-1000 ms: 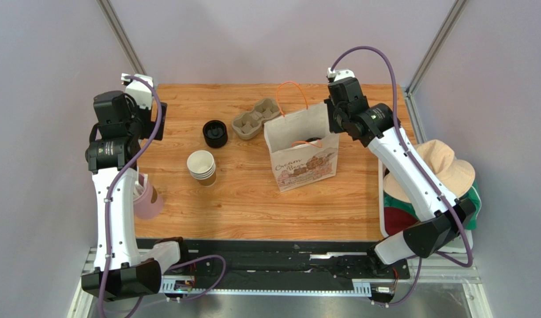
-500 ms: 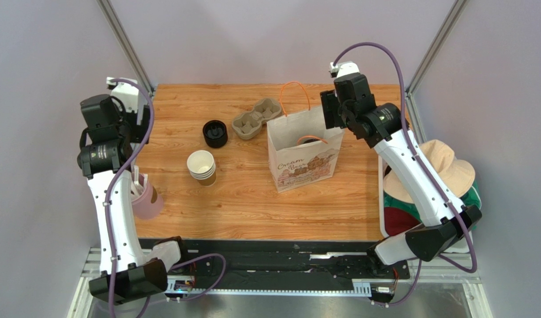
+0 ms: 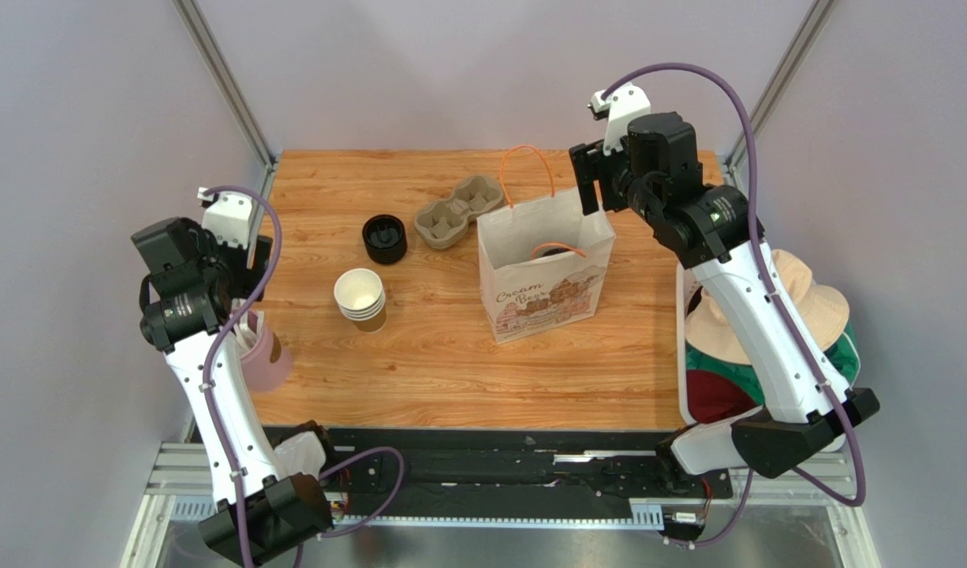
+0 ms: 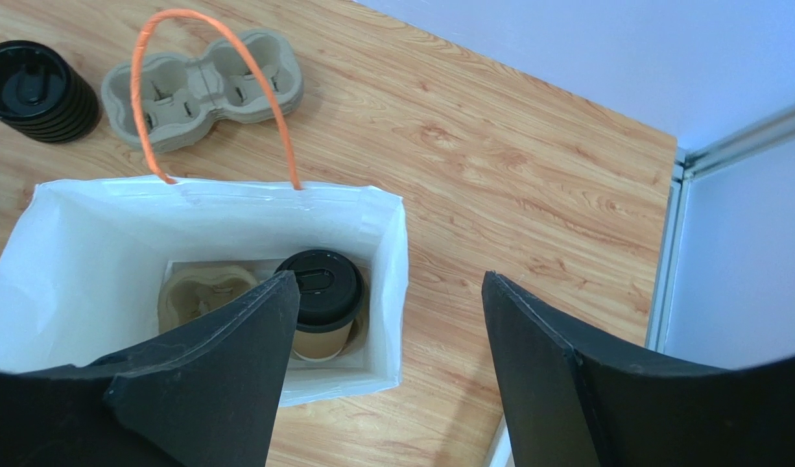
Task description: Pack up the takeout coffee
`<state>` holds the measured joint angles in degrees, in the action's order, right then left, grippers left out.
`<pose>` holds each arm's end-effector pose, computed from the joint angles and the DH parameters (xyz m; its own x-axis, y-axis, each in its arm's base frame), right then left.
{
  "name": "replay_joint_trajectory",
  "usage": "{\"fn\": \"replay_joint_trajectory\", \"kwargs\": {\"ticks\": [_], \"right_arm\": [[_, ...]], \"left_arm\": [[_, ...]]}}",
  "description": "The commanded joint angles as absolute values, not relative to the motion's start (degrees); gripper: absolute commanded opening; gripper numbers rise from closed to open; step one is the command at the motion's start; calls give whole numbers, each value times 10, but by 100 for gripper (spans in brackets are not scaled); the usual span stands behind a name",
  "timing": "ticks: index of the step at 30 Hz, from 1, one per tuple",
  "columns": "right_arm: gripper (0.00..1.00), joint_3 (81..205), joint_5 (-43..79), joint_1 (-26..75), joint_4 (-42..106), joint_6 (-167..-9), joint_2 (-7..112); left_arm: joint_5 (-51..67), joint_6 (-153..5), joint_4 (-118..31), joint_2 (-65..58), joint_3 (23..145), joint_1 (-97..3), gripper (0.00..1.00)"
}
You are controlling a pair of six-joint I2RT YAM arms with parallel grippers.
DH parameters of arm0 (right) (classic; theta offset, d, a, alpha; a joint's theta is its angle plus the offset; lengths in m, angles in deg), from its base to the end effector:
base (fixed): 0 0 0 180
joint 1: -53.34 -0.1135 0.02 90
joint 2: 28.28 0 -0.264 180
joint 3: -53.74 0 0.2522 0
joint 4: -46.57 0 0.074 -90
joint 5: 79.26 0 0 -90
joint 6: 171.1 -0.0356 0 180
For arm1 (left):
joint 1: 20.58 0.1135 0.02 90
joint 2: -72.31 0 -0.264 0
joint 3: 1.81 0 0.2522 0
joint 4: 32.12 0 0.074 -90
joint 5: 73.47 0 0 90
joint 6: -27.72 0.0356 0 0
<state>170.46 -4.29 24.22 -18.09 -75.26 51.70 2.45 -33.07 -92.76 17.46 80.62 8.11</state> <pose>0.2421 0.1243 0.4736 -0.3795 -0.3239 -0.8667 -0.3100 0.9271 -0.2107 0.1643 0.0800 0.3869 -0.5576 0.2344 -0.7963 -0.0168 0.9559 0.2932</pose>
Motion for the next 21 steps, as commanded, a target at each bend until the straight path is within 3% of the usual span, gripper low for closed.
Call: {"fn": "replay_joint_trajectory", "kwargs": {"ticks": [1, 7, 21], "right_arm": [[74, 1738, -9, 243, -164, -727, 525], [74, 1738, -24, 243, -166, -725, 539], [74, 1754, -30, 243, -172, -730, 566]], "left_arm": [[-29, -282, -898, 155, 796, 108, 83], [-85, -311, -919, 86, 808, 163, 78], [-80, -297, -922, 75, 779, 198, 71]]}}
